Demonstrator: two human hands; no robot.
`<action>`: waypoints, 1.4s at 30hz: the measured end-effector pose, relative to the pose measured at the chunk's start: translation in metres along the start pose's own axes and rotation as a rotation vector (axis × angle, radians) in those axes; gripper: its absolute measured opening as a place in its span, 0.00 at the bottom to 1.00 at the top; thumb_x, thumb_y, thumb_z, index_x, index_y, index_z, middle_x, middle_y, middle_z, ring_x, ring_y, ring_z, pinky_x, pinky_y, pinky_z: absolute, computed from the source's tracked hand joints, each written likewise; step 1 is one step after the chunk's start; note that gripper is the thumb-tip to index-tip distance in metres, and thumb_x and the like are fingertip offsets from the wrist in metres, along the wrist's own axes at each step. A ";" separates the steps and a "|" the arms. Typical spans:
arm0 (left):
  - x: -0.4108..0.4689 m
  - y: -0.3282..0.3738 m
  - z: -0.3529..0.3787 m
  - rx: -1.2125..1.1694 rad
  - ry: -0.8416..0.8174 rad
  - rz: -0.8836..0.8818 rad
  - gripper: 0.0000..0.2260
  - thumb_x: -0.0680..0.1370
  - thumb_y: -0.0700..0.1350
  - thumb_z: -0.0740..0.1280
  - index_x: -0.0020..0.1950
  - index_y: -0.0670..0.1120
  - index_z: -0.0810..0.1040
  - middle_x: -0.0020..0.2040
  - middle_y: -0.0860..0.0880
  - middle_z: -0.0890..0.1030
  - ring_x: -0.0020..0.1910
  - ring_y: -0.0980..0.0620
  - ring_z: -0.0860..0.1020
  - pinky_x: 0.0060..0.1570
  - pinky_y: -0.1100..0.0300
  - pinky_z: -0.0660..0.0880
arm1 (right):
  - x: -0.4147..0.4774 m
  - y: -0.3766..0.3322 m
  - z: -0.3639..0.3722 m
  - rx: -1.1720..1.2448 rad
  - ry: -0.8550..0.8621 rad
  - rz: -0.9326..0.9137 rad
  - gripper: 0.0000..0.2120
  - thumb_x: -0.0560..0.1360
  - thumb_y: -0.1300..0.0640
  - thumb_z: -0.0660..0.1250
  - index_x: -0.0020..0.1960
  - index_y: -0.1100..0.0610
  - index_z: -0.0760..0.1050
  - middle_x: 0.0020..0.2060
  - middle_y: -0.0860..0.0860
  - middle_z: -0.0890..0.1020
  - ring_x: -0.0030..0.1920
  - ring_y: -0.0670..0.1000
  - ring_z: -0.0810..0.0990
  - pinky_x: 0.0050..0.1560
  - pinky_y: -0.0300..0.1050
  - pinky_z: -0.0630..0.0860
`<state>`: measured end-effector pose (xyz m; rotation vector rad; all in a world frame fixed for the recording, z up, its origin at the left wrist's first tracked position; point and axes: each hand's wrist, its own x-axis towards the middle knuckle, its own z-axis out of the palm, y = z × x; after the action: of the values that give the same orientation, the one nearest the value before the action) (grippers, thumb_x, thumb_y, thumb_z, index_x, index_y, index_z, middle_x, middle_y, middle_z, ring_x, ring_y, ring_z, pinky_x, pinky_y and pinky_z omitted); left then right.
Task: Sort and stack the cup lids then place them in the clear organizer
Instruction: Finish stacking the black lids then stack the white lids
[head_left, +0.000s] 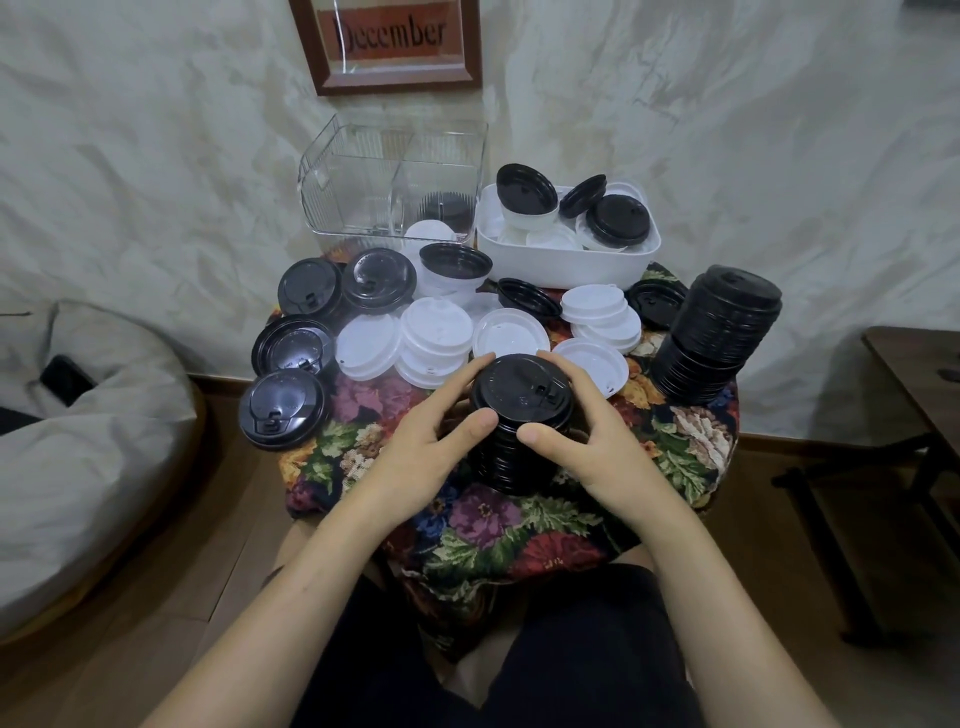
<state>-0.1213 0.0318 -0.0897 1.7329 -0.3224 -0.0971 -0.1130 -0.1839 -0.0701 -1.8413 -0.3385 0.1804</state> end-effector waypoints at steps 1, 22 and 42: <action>-0.001 0.001 -0.001 0.016 0.003 -0.004 0.24 0.83 0.53 0.65 0.78 0.62 0.66 0.72 0.64 0.76 0.74 0.62 0.72 0.71 0.61 0.69 | -0.002 0.000 0.003 0.007 0.015 -0.007 0.33 0.73 0.46 0.75 0.74 0.39 0.65 0.64 0.29 0.78 0.67 0.33 0.75 0.63 0.27 0.70; -0.042 -0.020 -0.045 0.599 0.489 0.117 0.13 0.82 0.50 0.71 0.66 0.53 0.84 0.57 0.60 0.84 0.54 0.63 0.80 0.54 0.72 0.71 | 0.018 -0.007 0.028 0.012 -0.043 -0.024 0.30 0.72 0.46 0.77 0.70 0.34 0.67 0.61 0.27 0.78 0.64 0.32 0.76 0.59 0.26 0.71; -0.050 -0.039 -0.091 0.790 0.810 -0.016 0.22 0.76 0.51 0.77 0.68 0.46 0.80 0.71 0.49 0.76 0.69 0.46 0.75 0.67 0.46 0.73 | 0.019 -0.001 0.029 0.017 -0.066 -0.029 0.33 0.72 0.45 0.75 0.74 0.37 0.66 0.63 0.29 0.78 0.66 0.34 0.75 0.61 0.27 0.71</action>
<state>-0.1409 0.1374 -0.1167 2.3694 0.3024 0.8019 -0.1040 -0.1513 -0.0766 -1.8160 -0.4081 0.2236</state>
